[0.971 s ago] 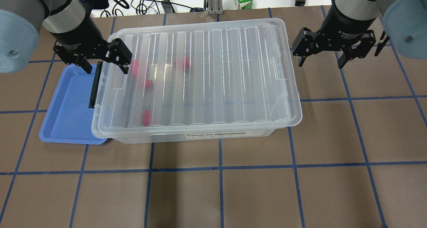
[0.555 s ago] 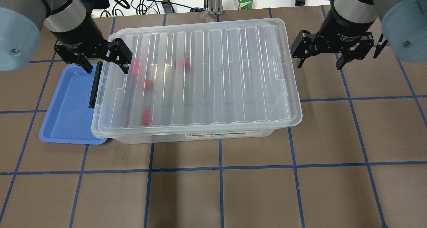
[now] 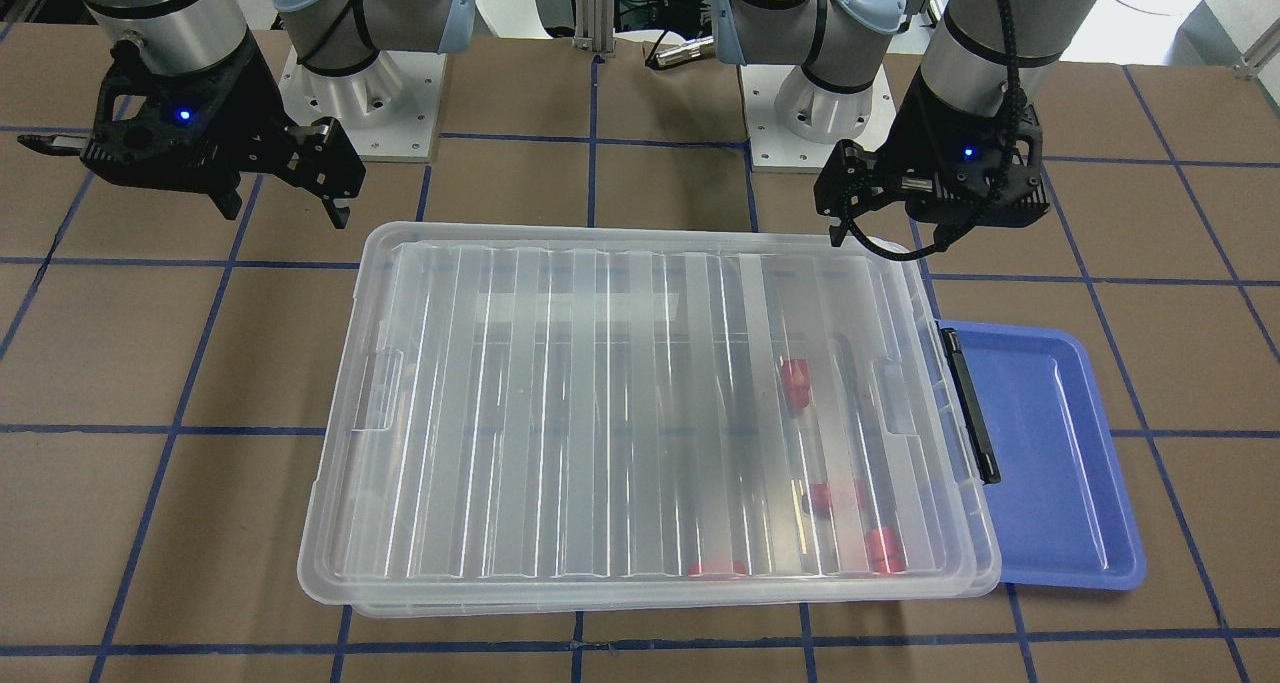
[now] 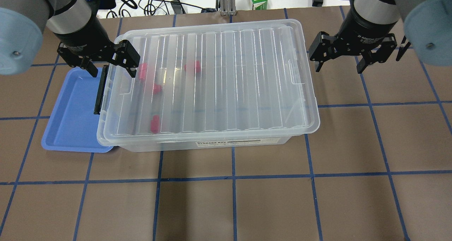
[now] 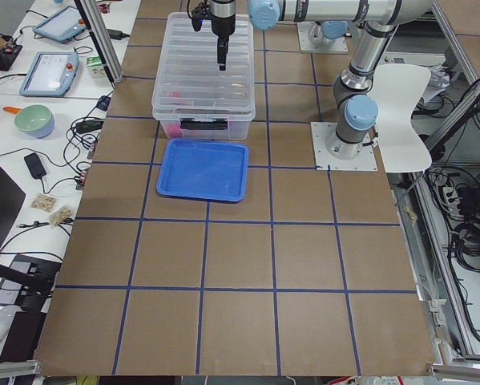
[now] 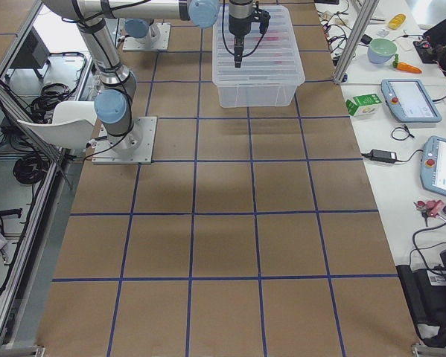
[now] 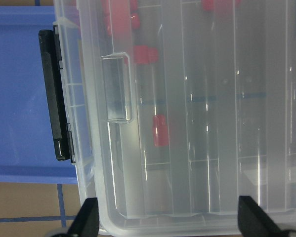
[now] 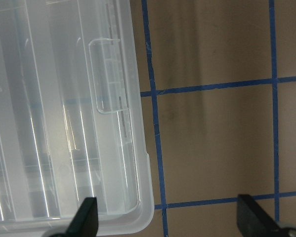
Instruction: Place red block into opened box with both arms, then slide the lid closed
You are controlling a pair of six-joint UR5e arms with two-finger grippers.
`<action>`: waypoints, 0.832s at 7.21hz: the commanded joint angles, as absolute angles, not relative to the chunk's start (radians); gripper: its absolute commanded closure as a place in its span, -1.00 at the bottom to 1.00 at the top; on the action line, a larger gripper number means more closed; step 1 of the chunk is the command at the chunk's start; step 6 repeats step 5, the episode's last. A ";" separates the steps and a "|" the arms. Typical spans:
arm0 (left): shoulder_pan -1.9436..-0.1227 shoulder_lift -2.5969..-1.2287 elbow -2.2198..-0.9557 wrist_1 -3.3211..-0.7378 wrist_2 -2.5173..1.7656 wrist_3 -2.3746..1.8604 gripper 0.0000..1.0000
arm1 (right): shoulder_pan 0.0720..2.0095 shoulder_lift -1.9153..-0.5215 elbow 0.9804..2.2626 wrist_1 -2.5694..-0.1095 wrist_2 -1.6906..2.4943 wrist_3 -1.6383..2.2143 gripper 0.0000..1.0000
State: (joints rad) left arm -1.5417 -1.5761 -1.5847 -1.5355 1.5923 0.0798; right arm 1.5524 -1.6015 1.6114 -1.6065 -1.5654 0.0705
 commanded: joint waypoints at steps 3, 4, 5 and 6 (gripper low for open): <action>-1.543 -1.559 -1.585 -1.540 1.592 0.080 -1.00 | 1.552 -1.606 1.621 -1.608 -1.565 0.075 -1.00; -1.542 -1.566 -1.585 -1.548 1.592 0.080 -1.00 | 1.552 -1.608 1.620 -1.608 -1.563 0.075 -1.00; -1.542 -1.562 -1.585 -1.546 1.592 0.080 -1.00 | 1.552 -1.608 1.612 -1.606 -1.552 0.075 -1.00; -1.542 -1.562 -1.585 -1.546 1.592 0.080 -1.00 | 1.552 -1.608 1.612 -1.606 -1.552 0.075 -1.00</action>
